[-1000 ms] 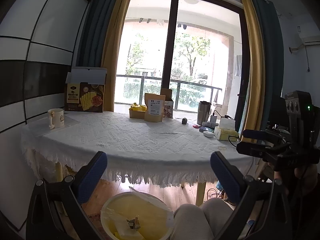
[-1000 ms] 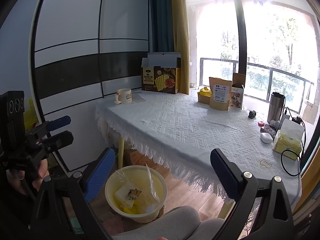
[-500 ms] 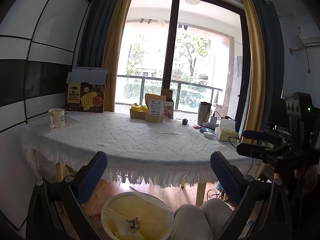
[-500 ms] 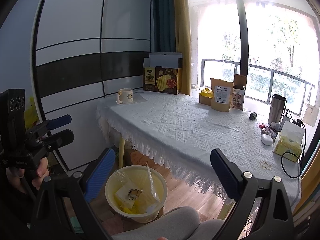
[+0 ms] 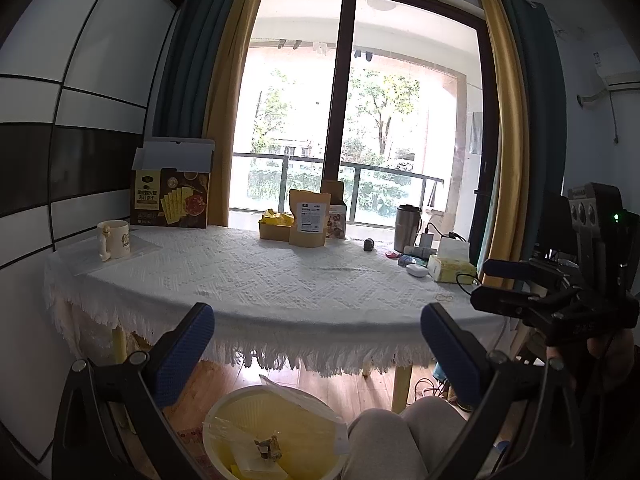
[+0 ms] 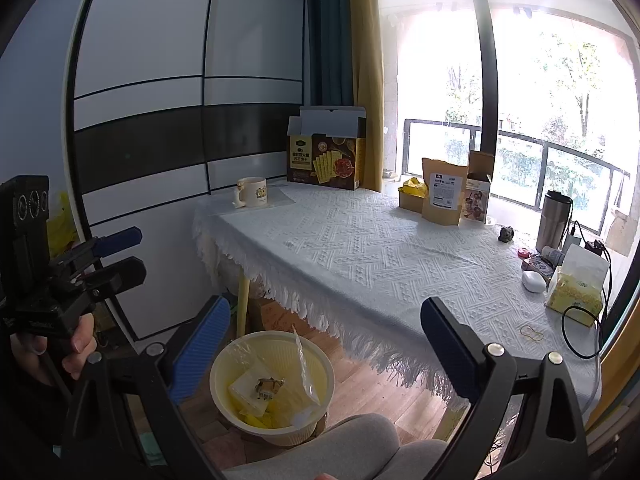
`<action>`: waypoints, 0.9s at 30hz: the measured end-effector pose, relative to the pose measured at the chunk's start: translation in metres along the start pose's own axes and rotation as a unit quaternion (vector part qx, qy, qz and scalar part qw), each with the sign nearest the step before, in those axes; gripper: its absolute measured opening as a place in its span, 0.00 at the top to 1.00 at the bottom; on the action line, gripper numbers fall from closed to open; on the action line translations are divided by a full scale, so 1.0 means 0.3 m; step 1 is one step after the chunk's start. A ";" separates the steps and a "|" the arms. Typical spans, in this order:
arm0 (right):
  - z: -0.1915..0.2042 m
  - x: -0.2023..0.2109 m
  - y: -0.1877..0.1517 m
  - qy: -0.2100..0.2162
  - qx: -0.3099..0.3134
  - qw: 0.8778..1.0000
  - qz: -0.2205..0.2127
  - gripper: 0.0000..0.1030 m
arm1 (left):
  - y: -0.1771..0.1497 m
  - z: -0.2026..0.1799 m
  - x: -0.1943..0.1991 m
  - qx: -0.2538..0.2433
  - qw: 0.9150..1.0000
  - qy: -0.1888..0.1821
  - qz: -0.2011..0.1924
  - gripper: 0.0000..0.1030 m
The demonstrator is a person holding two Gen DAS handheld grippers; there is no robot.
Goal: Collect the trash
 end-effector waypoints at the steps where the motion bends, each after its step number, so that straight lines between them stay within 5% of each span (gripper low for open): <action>1: 0.001 0.000 0.000 0.000 0.000 1.000 0.000 0.07 | 0.000 0.001 -0.001 0.000 1.000 0.000 0.000 0.00; 27: -0.018 -0.005 -0.006 0.006 -0.001 1.000 0.002 0.07 | -0.003 0.005 0.009 -0.002 1.000 0.008 0.003 0.00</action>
Point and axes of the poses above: each gripper's, at about its wrist camera, not at the fingertips, and x roughly against the way its jaws point, z to its left, y to its top, the point moved 6 cm from there along -x, roughly the way its jaws point, and after that the axes turned 4 degrees about y, right-handed, at the moved point
